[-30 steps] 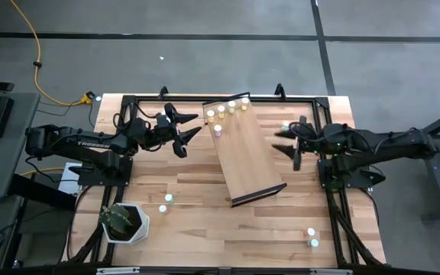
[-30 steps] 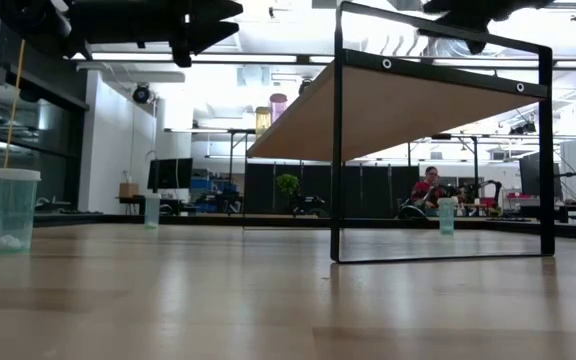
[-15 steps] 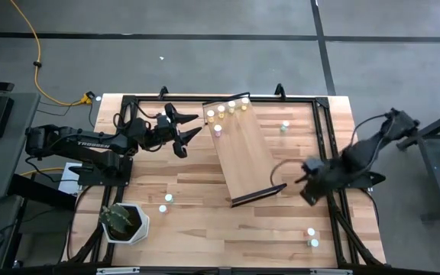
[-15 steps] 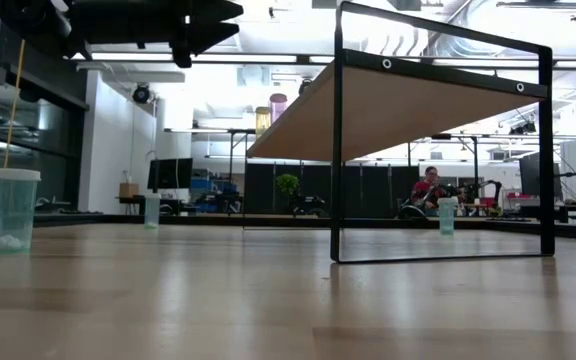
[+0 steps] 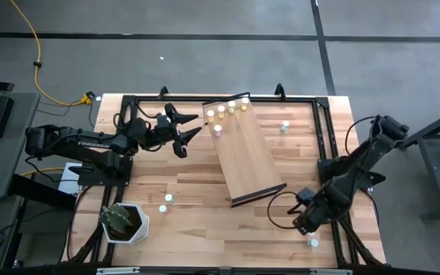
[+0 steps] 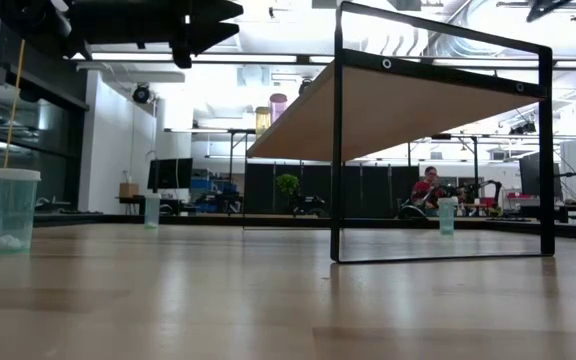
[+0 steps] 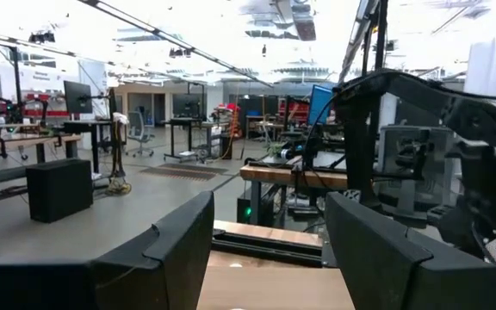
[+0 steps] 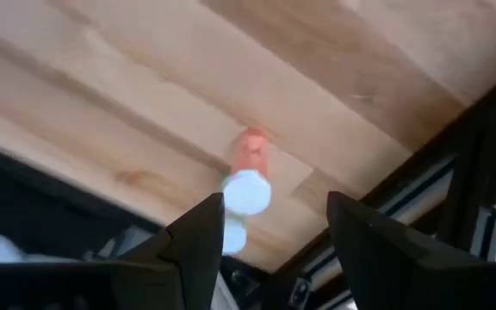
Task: Pick and place medicine bottles onto shelf by color
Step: Put the pink pill bottle on the shelf
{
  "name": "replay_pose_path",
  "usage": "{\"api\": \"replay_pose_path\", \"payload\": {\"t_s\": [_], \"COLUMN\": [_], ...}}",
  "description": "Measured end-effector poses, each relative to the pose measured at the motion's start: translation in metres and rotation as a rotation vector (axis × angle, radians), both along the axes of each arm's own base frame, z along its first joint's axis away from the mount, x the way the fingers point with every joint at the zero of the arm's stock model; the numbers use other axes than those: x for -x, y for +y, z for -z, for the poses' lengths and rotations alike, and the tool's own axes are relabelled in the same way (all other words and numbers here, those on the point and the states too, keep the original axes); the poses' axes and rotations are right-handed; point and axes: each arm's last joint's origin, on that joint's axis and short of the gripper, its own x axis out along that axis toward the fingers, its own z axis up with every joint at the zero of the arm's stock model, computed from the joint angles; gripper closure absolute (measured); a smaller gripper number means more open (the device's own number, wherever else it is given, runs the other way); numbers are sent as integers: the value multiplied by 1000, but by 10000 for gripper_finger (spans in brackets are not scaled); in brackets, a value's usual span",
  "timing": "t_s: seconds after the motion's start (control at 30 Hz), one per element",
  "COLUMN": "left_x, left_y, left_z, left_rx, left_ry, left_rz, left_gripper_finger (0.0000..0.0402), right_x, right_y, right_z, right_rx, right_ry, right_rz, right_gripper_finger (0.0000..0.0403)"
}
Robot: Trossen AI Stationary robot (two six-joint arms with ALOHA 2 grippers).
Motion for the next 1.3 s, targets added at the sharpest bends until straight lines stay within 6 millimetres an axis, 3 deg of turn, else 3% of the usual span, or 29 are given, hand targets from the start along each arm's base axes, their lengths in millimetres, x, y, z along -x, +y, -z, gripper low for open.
{"api": "replay_pose_path", "payload": {"t_s": [0.33, 1.3], "left_x": [-1, 0], "left_y": [-1, -1], "left_z": [2, 1], "left_rx": [0, -17], "left_ry": [16, 13], "left_rz": [24, 20], "left_gripper_finger": [188, 188], "right_x": [-2, -10], "right_y": [24, 34], "right_z": [21, 46], "right_rx": [24, 54], "right_ry": [72, 152], "right_rz": [93, 84], "right_gripper_finger": [206, 206]}}
